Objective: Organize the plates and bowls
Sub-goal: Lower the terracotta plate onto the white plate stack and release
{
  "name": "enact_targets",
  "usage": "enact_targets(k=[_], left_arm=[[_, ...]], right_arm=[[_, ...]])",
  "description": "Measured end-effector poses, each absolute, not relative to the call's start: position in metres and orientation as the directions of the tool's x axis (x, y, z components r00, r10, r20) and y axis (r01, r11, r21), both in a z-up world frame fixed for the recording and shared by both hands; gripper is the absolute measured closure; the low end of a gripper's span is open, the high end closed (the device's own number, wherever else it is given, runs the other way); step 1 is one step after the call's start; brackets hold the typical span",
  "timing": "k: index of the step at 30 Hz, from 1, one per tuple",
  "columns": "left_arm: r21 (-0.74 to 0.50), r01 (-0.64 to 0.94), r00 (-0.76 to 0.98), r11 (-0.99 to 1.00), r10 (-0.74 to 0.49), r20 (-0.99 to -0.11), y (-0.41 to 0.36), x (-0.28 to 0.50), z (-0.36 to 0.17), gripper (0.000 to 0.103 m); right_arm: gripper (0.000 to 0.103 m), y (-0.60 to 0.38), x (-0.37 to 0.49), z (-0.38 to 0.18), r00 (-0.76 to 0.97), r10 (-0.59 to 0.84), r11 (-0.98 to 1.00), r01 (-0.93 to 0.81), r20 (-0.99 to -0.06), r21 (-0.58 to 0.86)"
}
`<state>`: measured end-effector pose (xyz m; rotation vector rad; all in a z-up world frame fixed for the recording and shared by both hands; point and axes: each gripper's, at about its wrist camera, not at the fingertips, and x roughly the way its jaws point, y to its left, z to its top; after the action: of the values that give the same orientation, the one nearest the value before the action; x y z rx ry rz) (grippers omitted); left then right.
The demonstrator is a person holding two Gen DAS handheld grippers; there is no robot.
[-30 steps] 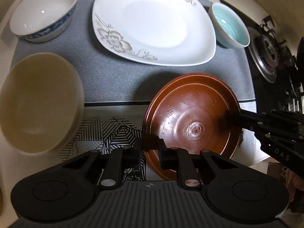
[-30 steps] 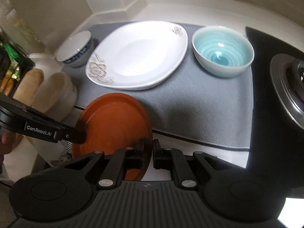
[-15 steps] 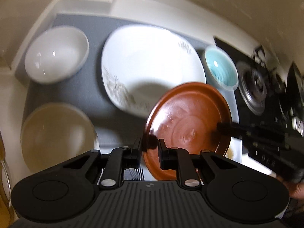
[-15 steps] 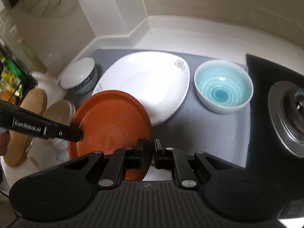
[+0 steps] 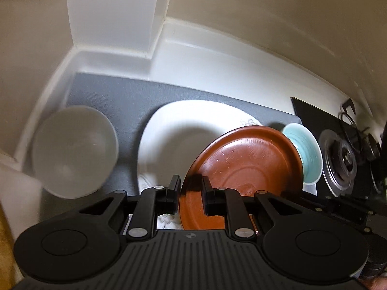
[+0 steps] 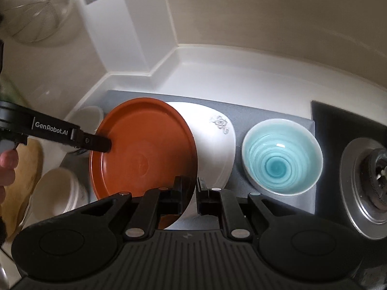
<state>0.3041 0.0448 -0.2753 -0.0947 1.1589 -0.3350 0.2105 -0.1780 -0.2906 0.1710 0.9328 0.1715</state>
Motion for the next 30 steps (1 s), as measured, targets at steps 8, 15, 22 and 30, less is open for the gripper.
enact_targets(k=[8, 15, 22, 30], left_arm=[[-0.213, 0.200, 0.364, 0.956, -0.275, -0.890, 0.030, 0.318, -0.299, 0.084], [-0.227, 0.150, 0.395, 0.962, -0.269, -0.878, 0.032, 0.337, -0.325, 0.085], [-0.266, 0.113, 0.396, 0.957, -0.289, -0.872, 0.040, 0.341, -0.340, 0.092], [-0.233, 0.250, 0.465, 0.940, -0.328, -0.822, 0.035, 0.312, -0.318, 0.092]], right_arm=[[0.090, -0.178, 0.237, -0.313, 0.585, 0.164, 0.980, -0.005, -0.794, 0.199], [0.090, -0.193, 0.257, -0.337, 0.553, 0.215, 0.937, 0.115, -0.805, 0.329], [0.091, -0.186, 0.259, -0.342, 0.568, 0.184, 0.947, 0.116, -0.802, 0.300], [0.066, -0.181, 0.242, -0.327, 0.588, 0.192, 0.956, 0.069, -0.785, 0.285]])
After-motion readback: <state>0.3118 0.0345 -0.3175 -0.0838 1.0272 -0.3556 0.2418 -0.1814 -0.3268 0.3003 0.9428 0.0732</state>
